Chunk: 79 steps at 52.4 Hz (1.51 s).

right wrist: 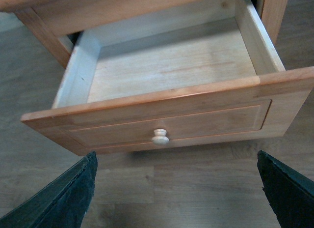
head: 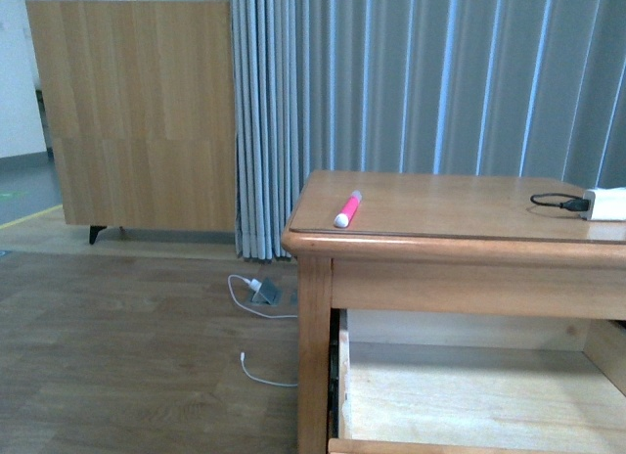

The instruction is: Place pink marker in drawer with both arms

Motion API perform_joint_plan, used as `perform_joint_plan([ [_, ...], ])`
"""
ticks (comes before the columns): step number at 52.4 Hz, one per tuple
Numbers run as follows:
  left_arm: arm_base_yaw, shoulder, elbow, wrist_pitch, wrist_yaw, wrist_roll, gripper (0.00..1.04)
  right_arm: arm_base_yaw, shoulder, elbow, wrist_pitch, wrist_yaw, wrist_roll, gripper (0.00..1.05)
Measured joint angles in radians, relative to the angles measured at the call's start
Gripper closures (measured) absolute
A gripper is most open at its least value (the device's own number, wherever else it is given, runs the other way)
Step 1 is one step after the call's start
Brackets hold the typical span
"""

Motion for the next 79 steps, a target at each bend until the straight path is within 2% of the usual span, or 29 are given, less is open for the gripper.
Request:
perform_joint_plan([
  [13, 0.0, 0.0, 0.0, 0.0, 0.0, 0.0, 0.06, -0.007, -0.019, -0.012, 0.024, 0.013, -0.013, 0.1],
  [17, 0.0, 0.0, 0.0, 0.0, 0.0, 0.0, 0.06, -0.001, -0.094, -0.125, 0.276, 0.087, -0.117, 0.23],
  [21, 0.0, 0.0, 0.0, 0.0, 0.0, 0.0, 0.06, -0.001, -0.147, -0.171, 0.406, 0.098, -0.184, 0.39],
  [31, 0.0, 0.0, 0.0, 0.0, 0.0, 0.0, 0.06, -0.001, -0.156, -0.182, 0.414, 0.097, -0.229, 0.07],
  [58, 0.0, 0.0, 0.0, 0.0, 0.0, 0.0, 0.06, -0.001, -0.157, -0.182, 0.414, 0.097, -0.237, 0.08],
  [60, -0.01, 0.003, 0.0, 0.001, -0.026, -0.01, 0.06, -0.001, -0.157, -0.182, 0.414, 0.097, -0.237, 0.08],
  [61, -0.03, 0.017, 0.001, 0.008, -0.079, -0.023, 0.06, -0.001, -0.157, -0.182, 0.414, 0.097, -0.237, 0.08],
  [64, -0.079, 0.082, 0.012, 0.037, -0.154, -0.045, 0.06, -0.001, -0.157, -0.182, 0.414, 0.098, -0.237, 0.08],
  [67, -0.115, 0.164, 0.038, 0.071, -0.154, -0.057, 0.06, -0.001, -0.157, -0.182, 0.414, 0.097, -0.237, 0.08],
  [73, -0.179, 0.401, 0.159, 0.174, -0.108, -0.06, 0.06, 0.0, -0.157, -0.182, 0.414, 0.097, -0.237, 0.08],
  [79, -0.233, 0.73, 0.328, 0.363, -0.011, 0.005, 0.06, 0.0, -0.157, -0.182, 0.414, 0.097, -0.237, 0.08],
])
